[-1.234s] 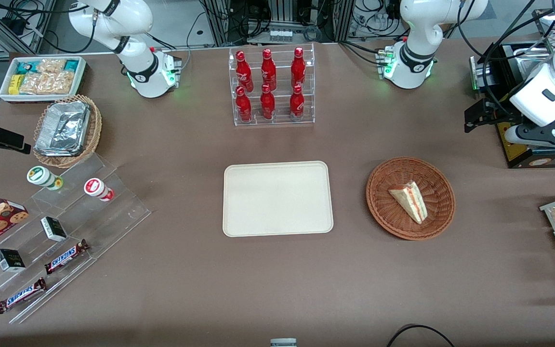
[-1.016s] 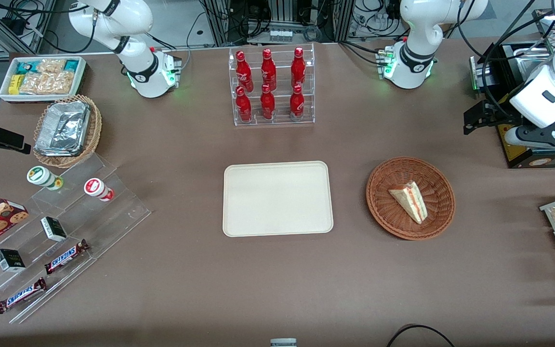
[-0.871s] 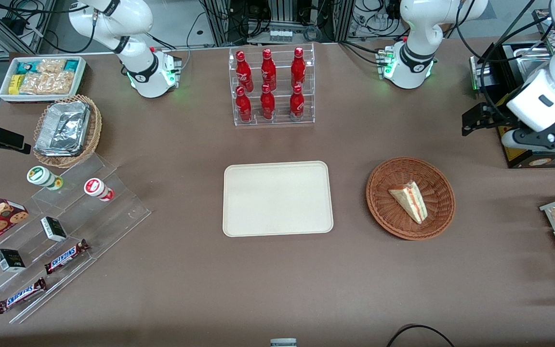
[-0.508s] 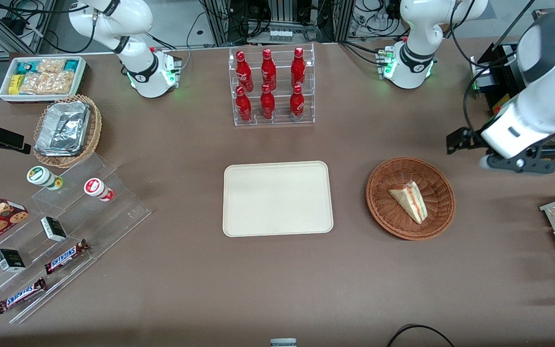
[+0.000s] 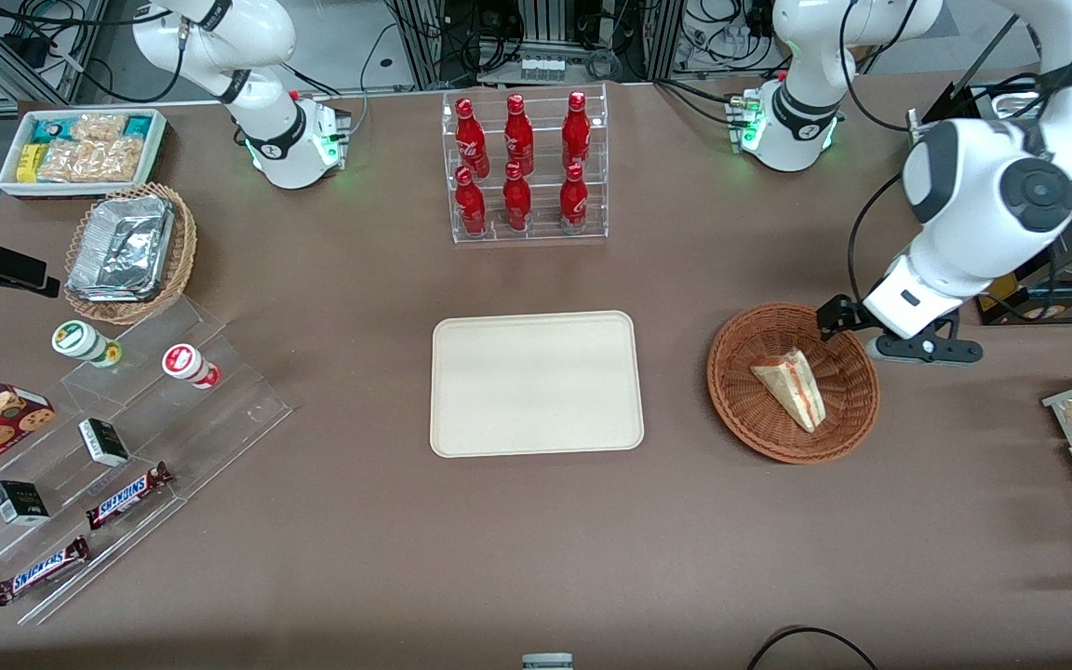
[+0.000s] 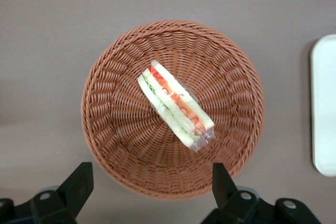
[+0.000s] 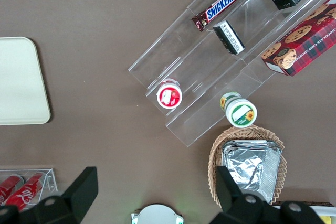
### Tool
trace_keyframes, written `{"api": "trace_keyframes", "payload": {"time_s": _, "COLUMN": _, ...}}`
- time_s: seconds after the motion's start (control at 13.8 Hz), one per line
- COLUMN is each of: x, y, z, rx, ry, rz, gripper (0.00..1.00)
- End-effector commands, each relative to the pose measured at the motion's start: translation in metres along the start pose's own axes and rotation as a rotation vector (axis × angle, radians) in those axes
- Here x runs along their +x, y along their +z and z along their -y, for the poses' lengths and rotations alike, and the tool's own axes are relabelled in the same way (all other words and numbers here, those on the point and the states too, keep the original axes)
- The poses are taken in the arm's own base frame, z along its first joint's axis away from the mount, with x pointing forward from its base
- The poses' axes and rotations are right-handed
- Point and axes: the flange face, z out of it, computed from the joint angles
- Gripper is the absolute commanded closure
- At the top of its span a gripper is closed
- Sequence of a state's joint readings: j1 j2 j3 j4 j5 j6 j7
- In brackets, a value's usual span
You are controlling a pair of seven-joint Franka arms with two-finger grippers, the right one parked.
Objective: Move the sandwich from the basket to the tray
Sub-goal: 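Move the left gripper over the sandwich in the wicker basket, then lower the left gripper and close it on the wrapped sandwich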
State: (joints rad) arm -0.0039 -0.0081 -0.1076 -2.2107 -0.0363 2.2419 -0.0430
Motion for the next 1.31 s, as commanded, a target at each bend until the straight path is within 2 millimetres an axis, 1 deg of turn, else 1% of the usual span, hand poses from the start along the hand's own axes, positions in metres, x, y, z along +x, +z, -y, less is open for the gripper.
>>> {"api": "trace_keyframes", "payload": {"time_s": 0.0, "x": -0.008, "y": 0.010, "z": -0.012, "rx": -0.004, "ry": -0.141, "rz": -0.027, "gripper": 0.00}}
{"api": "trace_keyframes", "payload": {"time_s": 0.07, "x": -0.008, "y": 0.016, "z": -0.025, "rx": -0.010, "ry": -0.224, "rz": -0.035, "gripper": 0.00}}
{"api": "trace_keyframes", "payload": {"time_s": 0.22, "x": -0.006, "y": 0.031, "z": -0.038, "rx": -0.017, "ry": -0.407, "rz": -0.039, "gripper": 0.00}}
{"api": "trace_keyframes", "payload": {"time_s": 0.29, "x": -0.006, "y": 0.036, "z": -0.042, "rx": -0.018, "ry": -0.455, "rz": -0.035, "gripper": 0.00}}
{"api": "trace_keyframes", "payload": {"time_s": 0.36, "x": -0.005, "y": 0.040, "z": -0.042, "rx": -0.019, "ry": -0.485, "rz": -0.033, "gripper": 0.00}}
{"api": "trace_keyframes", "payload": {"time_s": 0.65, "x": -0.001, "y": 0.064, "z": -0.042, "rx": -0.026, "ry": -0.710, "rz": -0.025, "gripper": 0.00}}
{"api": "trace_keyframes", "payload": {"time_s": 0.87, "x": 0.003, "y": 0.081, "z": -0.041, "rx": -0.025, "ry": -0.739, "rz": -0.017, "gripper": 0.00}}
{"api": "trace_keyframes", "payload": {"time_s": 1.02, "x": 0.004, "y": 0.100, "z": -0.041, "rx": -0.027, "ry": -0.766, "rz": -0.012, "gripper": 0.00}}
{"api": "trace_keyframes", "payload": {"time_s": 1.23, "x": 0.007, "y": 0.119, "z": -0.041, "rx": -0.021, "ry": -0.764, "rz": -0.006, "gripper": 0.00}}
